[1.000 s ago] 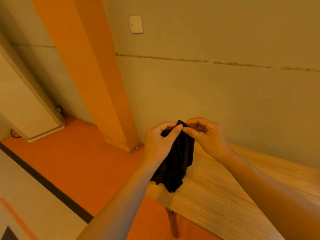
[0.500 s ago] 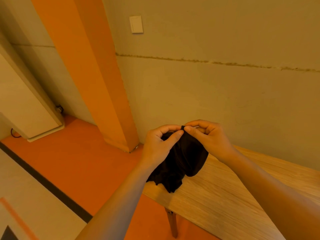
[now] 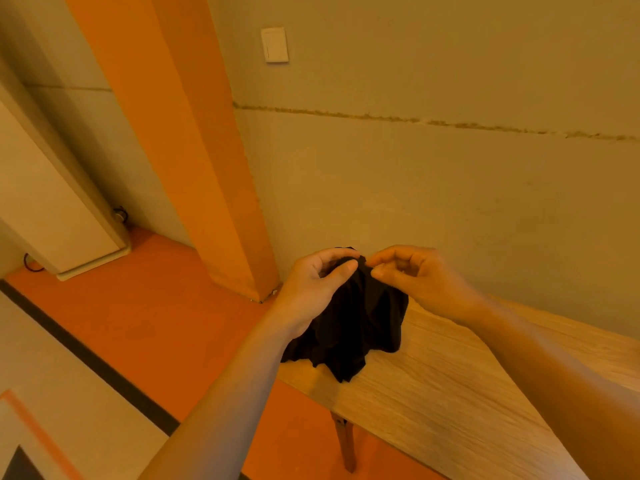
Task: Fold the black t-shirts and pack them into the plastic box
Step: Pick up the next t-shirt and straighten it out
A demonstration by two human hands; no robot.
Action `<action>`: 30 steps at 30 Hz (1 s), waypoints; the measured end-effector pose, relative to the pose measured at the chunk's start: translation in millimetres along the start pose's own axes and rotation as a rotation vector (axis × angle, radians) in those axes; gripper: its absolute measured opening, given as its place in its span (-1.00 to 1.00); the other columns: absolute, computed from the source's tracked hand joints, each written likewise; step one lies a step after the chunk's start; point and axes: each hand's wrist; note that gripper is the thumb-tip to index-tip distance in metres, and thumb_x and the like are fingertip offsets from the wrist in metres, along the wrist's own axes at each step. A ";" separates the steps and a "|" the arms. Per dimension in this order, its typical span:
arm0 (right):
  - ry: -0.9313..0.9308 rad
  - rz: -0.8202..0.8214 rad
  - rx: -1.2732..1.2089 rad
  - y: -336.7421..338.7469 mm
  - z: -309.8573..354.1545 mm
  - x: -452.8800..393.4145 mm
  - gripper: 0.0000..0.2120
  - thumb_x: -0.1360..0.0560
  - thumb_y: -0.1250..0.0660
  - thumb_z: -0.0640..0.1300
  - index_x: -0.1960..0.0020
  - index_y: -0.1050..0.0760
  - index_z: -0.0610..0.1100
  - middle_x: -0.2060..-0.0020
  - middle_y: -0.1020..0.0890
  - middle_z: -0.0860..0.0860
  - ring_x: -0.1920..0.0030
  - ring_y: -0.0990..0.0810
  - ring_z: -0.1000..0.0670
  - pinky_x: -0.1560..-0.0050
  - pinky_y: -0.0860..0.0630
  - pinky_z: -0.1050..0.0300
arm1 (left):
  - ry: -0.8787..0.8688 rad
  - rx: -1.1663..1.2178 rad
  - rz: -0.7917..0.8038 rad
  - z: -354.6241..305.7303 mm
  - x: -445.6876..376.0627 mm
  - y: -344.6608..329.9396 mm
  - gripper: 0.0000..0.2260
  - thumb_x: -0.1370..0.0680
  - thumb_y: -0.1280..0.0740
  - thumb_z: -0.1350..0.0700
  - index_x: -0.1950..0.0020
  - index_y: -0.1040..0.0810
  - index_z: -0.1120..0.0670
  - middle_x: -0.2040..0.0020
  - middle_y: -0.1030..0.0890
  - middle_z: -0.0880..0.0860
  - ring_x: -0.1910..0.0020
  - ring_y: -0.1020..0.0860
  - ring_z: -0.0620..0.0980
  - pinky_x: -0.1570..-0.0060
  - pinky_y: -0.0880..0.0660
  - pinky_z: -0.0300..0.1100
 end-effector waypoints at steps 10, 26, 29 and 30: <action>-0.067 -0.074 -0.012 -13.5 -3.0 -5.2 -0.84 -0.57 -0.29 -0.15 -0.07 -0.59 0.03 0.12 -0.70 -0.04 0.05 -0.67 0.00 -0.05 -0.60 0.04 | -0.082 -0.188 -0.011 -5.5 -3.1 15.5 -0.77 -0.42 -0.52 0.15 -0.05 -0.64 -0.02 0.05 -0.68 -0.08 0.04 -0.61 -0.21 0.02 -0.52 -0.37; -0.076 -0.102 0.107 -0.8 -11.8 -15.9 -0.77 -0.60 -0.25 -0.11 -0.25 -0.45 -0.03 0.40 -0.49 -0.11 0.33 -0.53 0.00 0.19 -0.47 0.36 | -0.268 -0.157 -0.263 -12.9 2.0 29.3 -0.91 -0.56 -0.33 0.07 0.07 -0.62 -0.09 0.19 -0.66 -0.24 0.10 -0.62 -0.23 0.12 -0.54 -0.33; 0.005 -0.031 0.050 -6.0 -4.0 -12.8 -0.71 -0.57 -0.28 -0.12 -0.29 -0.43 0.01 0.30 -0.54 -0.19 0.22 -0.57 -0.10 0.07 -0.51 0.22 | -0.280 -0.213 -0.263 -10.9 -0.7 24.7 -0.89 -0.49 -0.34 -0.08 0.14 -0.63 -0.10 0.25 -0.67 -0.09 0.20 -0.64 -0.08 0.14 -0.57 -0.07; 0.029 -0.001 0.051 -9.6 -0.6 -12.7 -0.71 -0.57 -0.28 -0.13 -0.28 -0.45 0.01 0.34 -0.53 -0.11 0.26 -0.55 -0.02 0.11 -0.50 0.23 | -0.281 -0.223 -0.251 -10.4 -1.8 22.3 -0.86 -0.46 -0.34 -0.11 0.17 -0.63 -0.09 0.27 -0.67 -0.04 0.23 -0.63 -0.03 0.15 -0.56 0.00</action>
Point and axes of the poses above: each hand's wrist, its own x-axis away from the middle knuckle, its own y-axis out of the back of the hand, z = x × y
